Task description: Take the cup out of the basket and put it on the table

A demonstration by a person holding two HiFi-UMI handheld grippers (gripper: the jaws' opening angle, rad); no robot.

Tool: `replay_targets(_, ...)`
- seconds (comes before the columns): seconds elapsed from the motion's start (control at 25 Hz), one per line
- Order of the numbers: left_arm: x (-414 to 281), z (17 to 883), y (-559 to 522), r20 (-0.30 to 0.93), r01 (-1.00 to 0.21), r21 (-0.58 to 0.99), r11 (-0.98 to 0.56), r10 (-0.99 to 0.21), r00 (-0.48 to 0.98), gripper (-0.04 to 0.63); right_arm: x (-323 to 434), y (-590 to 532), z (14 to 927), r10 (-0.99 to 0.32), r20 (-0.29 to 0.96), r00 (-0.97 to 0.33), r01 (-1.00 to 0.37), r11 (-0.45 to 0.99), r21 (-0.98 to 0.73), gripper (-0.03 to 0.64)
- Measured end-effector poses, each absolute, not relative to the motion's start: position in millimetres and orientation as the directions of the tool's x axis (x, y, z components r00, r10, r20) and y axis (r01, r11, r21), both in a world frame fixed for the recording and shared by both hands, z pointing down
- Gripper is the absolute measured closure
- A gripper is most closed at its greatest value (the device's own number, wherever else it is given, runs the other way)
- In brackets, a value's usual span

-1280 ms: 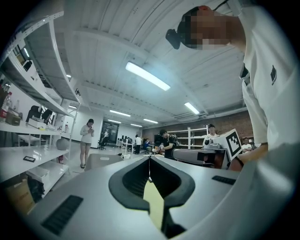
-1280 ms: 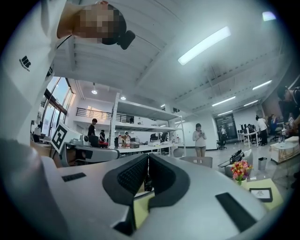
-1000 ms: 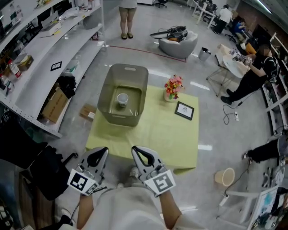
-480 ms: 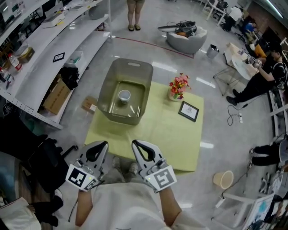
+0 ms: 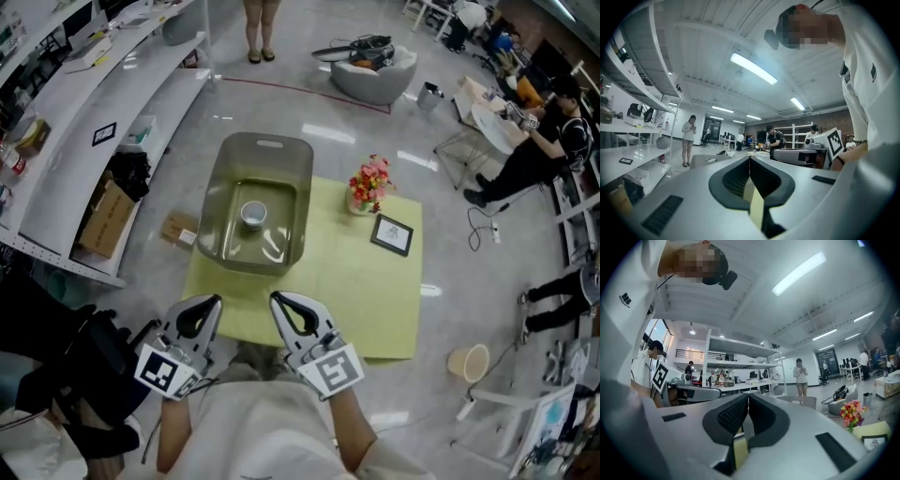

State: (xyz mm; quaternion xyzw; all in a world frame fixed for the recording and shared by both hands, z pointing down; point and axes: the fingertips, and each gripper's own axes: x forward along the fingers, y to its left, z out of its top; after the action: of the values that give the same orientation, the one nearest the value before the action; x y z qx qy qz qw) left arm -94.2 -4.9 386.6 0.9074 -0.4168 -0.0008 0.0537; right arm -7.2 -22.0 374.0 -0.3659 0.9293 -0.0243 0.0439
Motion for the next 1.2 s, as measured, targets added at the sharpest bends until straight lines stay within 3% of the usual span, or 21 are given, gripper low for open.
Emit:
replay_targets(0.76,-122.3,401.4,-100.5,0.042,-0.615,0.144,-0.776,-0.616,0.787,0.584,-36.6,-104.3,385.4,-0.801,-0.008,-0.599,-0.799,0.598,-0.067,0.606)
replay_targets(1.2,-114.2,412.4,-134.4,0.080,-0.619,0.140,-0.773,-0.614,0.785,0.584,-38.8,-143.3,388.7,-0.780,0.020,-0.626,-0.779,0.626,0.041,0.606)
